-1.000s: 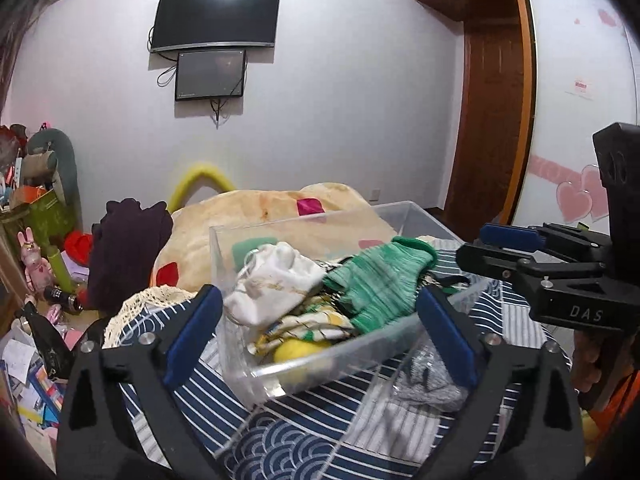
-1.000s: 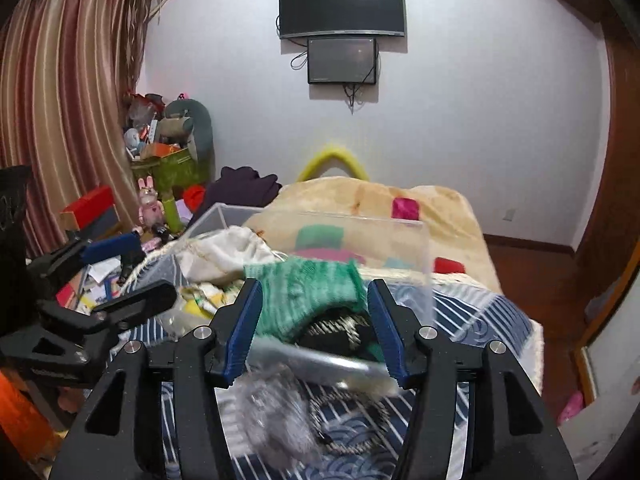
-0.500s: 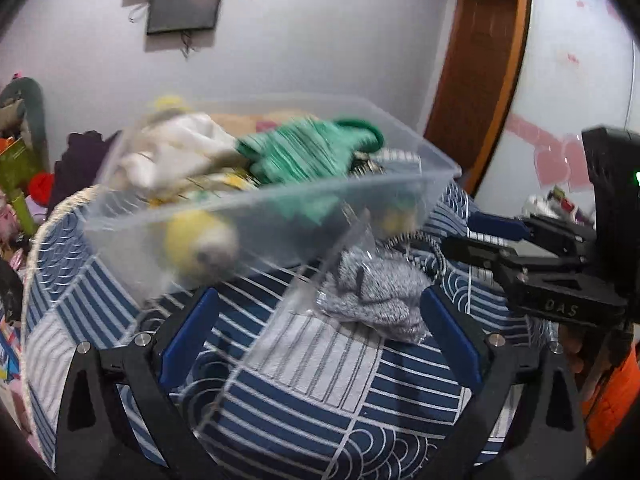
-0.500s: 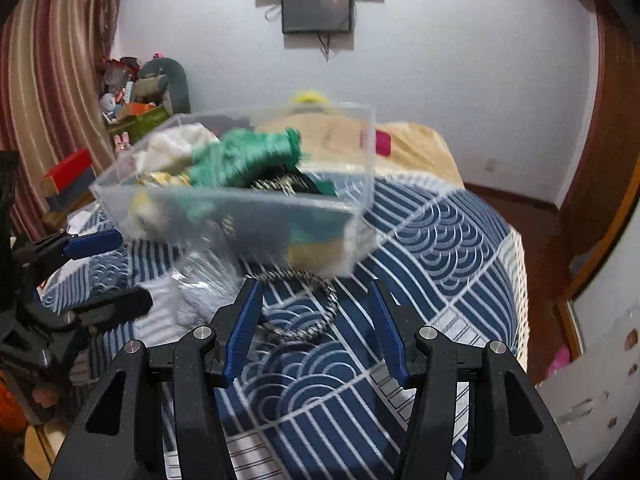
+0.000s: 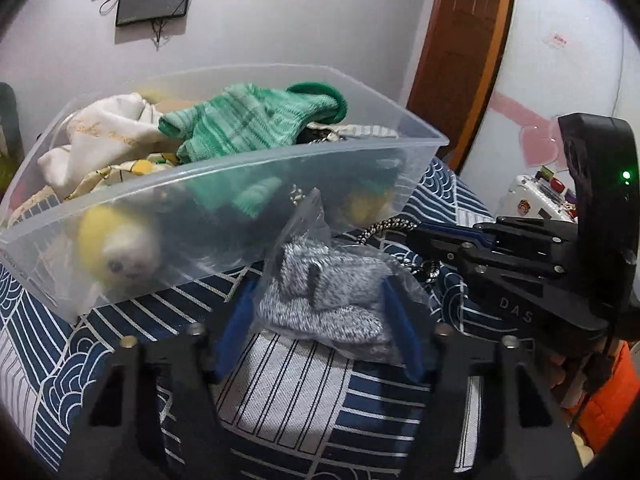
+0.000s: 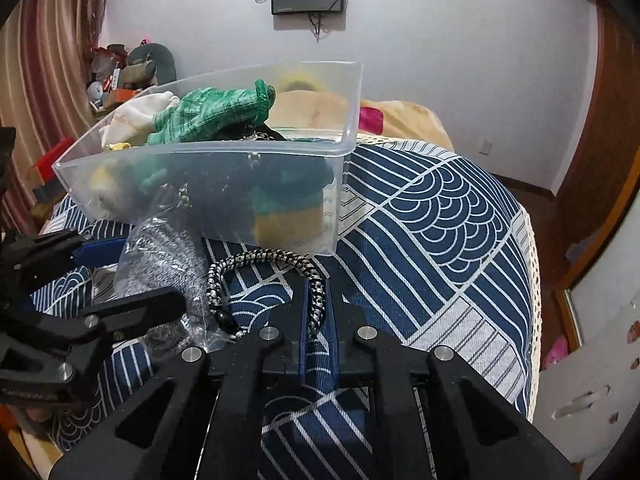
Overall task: Organize soft objects
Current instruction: 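Grasp the bagged grey sock with the left gripper while the right grasps the braided bracelet, then place the bagged sock and bracelet into the clear box and release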
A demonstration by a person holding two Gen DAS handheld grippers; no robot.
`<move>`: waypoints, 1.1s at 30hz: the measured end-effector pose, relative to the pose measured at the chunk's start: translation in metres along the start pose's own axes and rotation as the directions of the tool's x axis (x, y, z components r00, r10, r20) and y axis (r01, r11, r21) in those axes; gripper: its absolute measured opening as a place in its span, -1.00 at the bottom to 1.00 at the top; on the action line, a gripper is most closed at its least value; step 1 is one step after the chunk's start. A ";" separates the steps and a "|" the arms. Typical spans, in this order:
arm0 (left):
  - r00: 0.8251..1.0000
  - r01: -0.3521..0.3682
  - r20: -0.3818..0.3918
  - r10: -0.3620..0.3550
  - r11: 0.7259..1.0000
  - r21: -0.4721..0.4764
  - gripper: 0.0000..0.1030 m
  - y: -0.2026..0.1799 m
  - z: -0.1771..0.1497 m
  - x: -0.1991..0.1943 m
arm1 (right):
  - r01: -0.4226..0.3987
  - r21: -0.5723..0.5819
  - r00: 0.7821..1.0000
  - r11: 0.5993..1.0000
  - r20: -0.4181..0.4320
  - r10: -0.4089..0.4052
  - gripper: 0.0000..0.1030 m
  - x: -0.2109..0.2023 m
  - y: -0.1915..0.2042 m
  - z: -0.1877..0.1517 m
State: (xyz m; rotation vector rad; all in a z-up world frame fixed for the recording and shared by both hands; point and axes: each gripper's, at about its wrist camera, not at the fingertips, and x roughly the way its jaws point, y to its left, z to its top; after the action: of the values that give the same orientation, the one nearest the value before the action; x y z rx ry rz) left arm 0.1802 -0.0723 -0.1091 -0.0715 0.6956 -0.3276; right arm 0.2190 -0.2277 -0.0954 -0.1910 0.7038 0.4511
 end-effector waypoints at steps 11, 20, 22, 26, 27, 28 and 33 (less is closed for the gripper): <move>0.997 -0.005 0.072 0.003 1.000 0.028 -0.49 0.003 -0.020 -0.042 | -0.025 0.009 0.996 1.000 0.091 0.024 -0.87 -0.035 -0.001 -0.005; 0.974 -0.069 0.215 0.066 0.998 0.006 -0.49 0.019 -0.005 -0.093 | -0.036 -0.017 0.981 0.999 0.193 0.038 -0.87 -0.061 0.008 0.010; 0.968 -0.081 0.238 0.080 0.997 -0.006 -0.49 0.026 0.001 -0.100 | -0.014 -0.042 0.979 0.999 0.201 0.022 -0.87 -0.062 0.012 0.012; 0.960 -0.089 0.263 0.094 0.996 -0.030 -0.49 0.039 0.007 -0.109 | -0.009 -0.008 0.992 1.000 0.122 0.010 -0.61 -0.040 0.000 0.008; 0.957 -0.097 0.271 0.103 0.995 -0.036 -0.49 0.042 0.009 -0.111 | 0.000 -0.006 0.995 1.000 0.096 0.001 -0.56 -0.033 0.000 0.007; 0.954 -0.105 0.278 0.112 0.994 -0.039 -0.49 0.043 0.010 -0.111 | 0.023 -0.010 0.997 1.000 0.072 -0.023 -0.56 -0.022 -0.003 0.004; 0.945 -0.138 0.291 0.149 0.989 -0.060 -0.49 0.055 0.018 -0.111 | 0.053 -0.009 0.998 0.999 -0.025 -0.053 -0.66 0.018 -0.012 -0.004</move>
State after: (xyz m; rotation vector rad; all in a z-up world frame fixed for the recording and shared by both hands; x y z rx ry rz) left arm 0.1268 0.0146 -0.0361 -0.1039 0.4081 -0.1578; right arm 0.2339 -0.2336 -0.1099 -0.2234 0.7201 0.4019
